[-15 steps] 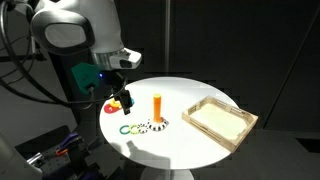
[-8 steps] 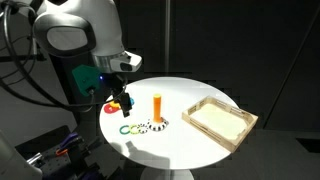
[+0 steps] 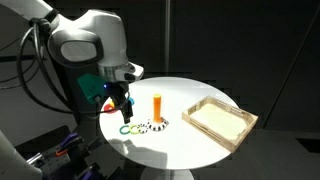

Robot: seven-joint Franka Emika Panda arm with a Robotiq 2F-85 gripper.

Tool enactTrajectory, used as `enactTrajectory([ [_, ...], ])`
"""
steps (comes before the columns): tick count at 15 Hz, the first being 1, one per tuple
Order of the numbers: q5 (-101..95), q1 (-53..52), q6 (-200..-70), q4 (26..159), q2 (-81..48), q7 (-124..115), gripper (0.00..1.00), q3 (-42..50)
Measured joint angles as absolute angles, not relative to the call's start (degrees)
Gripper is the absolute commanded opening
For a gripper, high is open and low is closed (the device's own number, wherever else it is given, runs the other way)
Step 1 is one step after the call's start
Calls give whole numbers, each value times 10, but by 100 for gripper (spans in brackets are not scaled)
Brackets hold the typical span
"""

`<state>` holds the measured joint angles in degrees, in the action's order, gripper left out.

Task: Pick up the black and white ring and put it on the ring holder

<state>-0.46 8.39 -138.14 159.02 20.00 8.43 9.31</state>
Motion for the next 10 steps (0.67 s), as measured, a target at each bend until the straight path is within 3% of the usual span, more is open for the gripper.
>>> enactTrajectory([
  [10,-18,82,-1479,1550,43,37,100,74],
])
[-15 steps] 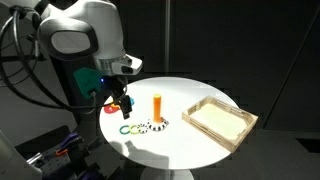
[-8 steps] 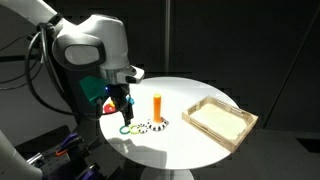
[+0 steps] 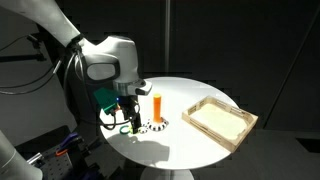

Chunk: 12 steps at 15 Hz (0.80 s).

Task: Pick up the black and white ring and put it on the ring holder

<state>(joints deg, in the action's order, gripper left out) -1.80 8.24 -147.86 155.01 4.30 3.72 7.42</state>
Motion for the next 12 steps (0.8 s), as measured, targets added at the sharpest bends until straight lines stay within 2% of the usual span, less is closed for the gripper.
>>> enactTrajectory([
  [12,54,67,-1568,1474,-105,25,100,50],
])
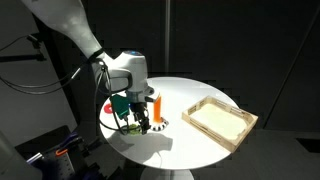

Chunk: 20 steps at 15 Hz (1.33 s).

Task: Pick up the black and white ring and put it on the ring holder

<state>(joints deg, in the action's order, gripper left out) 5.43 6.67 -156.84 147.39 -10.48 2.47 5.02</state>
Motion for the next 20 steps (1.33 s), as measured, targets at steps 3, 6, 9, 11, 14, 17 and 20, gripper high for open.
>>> enactTrajectory([
  [3,79,67,-1583,1464,-128,25,100,41],
  [6,94,67,-1593,1454,-147,25,100,34],
  [9,95,67,-1598,1451,-156,25,100,33],
  [11,95,67,-1598,1451,-156,25,100,33],
  [14,95,67,-1598,1452,-157,25,100,33],
  [17,93,66,-1598,1452,-162,25,100,33],
  [20,85,60,-1598,1450,-167,23,100,33],
])
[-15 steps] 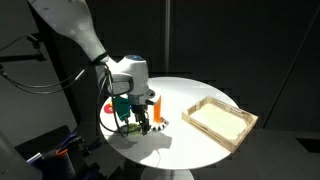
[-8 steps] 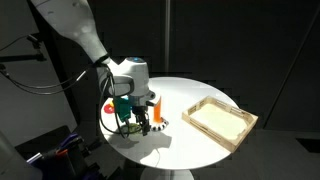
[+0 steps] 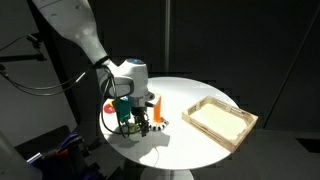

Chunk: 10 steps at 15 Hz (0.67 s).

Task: Pick up the black and white ring and put it on the ring holder

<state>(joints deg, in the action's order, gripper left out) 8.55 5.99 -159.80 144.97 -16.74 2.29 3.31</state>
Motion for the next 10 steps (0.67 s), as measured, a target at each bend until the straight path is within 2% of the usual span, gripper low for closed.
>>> enactTrajectory([
  [10,39,28,-1604,1425,-196,-13,100,44],
])
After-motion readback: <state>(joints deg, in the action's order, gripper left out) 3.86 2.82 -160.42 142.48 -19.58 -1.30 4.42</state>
